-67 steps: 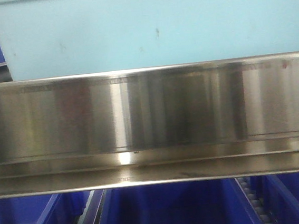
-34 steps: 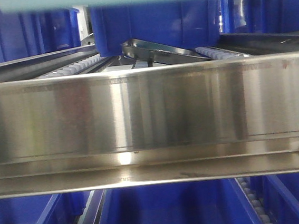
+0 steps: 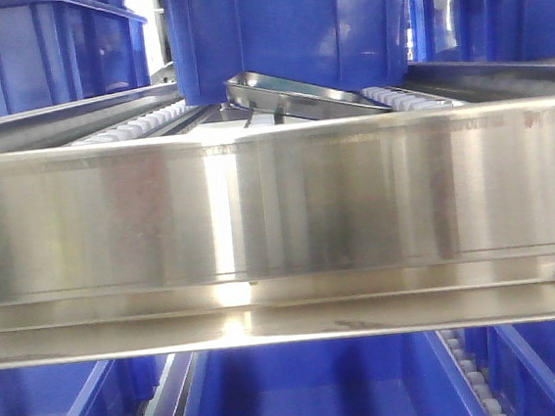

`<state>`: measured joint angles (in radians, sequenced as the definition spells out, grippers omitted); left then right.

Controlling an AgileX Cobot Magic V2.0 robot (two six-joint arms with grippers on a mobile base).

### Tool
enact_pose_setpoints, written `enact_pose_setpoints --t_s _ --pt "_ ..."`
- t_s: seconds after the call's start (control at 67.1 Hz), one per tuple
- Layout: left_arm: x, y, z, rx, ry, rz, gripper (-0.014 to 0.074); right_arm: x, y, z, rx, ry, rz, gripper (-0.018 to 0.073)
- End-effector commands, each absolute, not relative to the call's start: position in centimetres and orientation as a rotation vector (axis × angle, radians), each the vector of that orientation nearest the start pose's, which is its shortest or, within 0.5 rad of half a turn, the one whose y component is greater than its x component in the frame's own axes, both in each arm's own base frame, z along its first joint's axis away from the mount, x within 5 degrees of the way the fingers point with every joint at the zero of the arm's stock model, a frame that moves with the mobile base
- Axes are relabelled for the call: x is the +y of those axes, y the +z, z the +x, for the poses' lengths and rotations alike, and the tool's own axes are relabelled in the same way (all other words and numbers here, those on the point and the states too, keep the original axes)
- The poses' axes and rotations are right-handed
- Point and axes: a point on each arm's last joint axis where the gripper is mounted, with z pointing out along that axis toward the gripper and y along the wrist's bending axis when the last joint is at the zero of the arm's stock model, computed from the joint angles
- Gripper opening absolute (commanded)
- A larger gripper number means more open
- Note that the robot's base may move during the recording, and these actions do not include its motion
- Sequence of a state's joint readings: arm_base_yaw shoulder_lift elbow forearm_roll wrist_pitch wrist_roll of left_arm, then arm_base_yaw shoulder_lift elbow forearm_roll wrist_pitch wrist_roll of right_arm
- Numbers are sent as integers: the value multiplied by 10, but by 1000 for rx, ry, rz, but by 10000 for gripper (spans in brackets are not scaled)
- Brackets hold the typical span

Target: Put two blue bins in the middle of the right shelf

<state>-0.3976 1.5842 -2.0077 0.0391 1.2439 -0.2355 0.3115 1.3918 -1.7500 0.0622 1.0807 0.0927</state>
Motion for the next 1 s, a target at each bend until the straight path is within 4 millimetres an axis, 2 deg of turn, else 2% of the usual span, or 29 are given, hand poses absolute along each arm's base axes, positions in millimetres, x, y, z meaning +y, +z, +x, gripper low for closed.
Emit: enact_pose_setpoints --t_s 0.0,0.983 --pt "-122 495 288 2268 -331 204 -111 89 493 258 2136 309 -256 -154" --pt "-121 495 289 2266 -317 202 -111 89 493 258 2134 310 -256 -154"
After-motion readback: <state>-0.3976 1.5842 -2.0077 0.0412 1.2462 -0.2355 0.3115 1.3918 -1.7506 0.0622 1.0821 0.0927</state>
